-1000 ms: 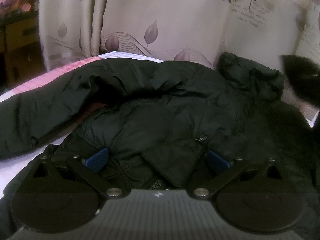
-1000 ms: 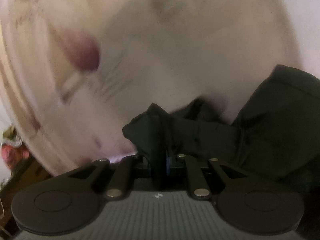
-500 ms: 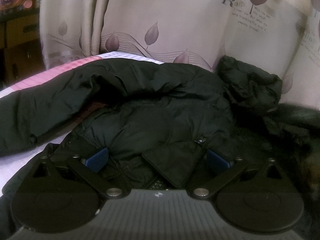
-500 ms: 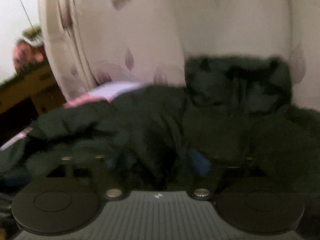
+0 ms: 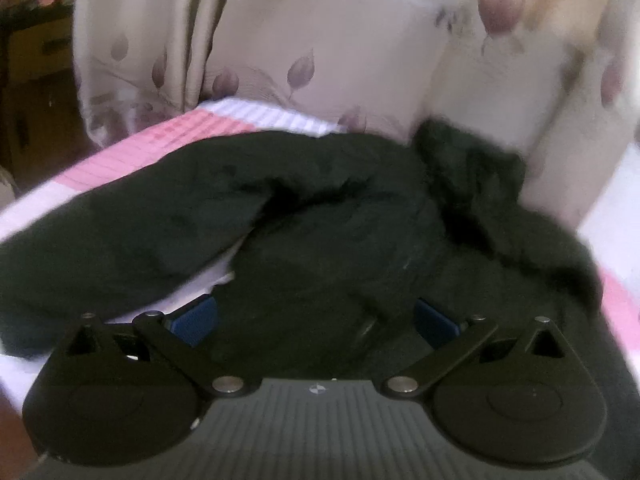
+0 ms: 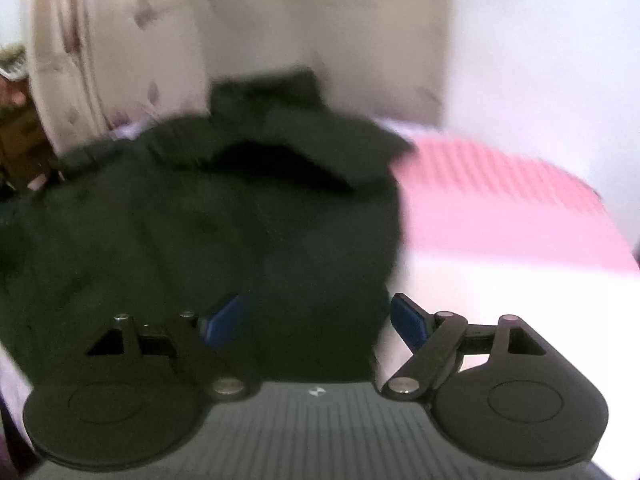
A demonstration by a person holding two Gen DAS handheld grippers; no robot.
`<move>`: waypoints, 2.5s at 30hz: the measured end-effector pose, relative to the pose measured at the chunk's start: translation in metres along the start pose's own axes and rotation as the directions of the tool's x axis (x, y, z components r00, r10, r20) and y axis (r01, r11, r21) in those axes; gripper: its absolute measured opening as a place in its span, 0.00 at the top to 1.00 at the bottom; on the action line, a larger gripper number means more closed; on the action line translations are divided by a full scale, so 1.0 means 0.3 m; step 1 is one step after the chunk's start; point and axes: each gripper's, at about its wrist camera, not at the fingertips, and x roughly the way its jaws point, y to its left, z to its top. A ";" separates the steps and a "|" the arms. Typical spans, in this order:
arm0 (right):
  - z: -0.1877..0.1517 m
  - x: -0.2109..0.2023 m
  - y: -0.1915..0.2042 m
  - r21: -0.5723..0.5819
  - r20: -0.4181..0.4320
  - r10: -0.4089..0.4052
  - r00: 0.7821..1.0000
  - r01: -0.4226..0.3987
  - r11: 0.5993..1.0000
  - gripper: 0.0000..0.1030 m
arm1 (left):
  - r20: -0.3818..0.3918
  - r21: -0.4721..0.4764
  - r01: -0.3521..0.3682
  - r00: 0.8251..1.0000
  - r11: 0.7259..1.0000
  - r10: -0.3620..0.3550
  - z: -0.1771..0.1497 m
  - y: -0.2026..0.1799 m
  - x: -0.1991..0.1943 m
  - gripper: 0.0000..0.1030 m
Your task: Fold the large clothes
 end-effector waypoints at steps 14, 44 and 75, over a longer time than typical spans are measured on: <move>-0.144 0.023 0.021 0.202 0.018 0.135 0.991 -0.136 0.970 0.85 | -0.112 0.019 0.060 0.992 0.998 -0.058 -0.166 0.101 -0.060 0.73; 0.261 -0.064 0.122 -0.062 0.232 0.102 0.967 -0.090 0.994 0.75 | 0.017 -0.252 0.064 0.998 0.966 -0.061 -0.077 0.273 -0.146 0.04; 0.369 0.478 0.076 0.080 0.163 0.027 0.986 -0.041 0.996 0.69 | 0.204 -0.699 -0.014 0.954 0.715 0.219 0.205 0.523 0.027 0.93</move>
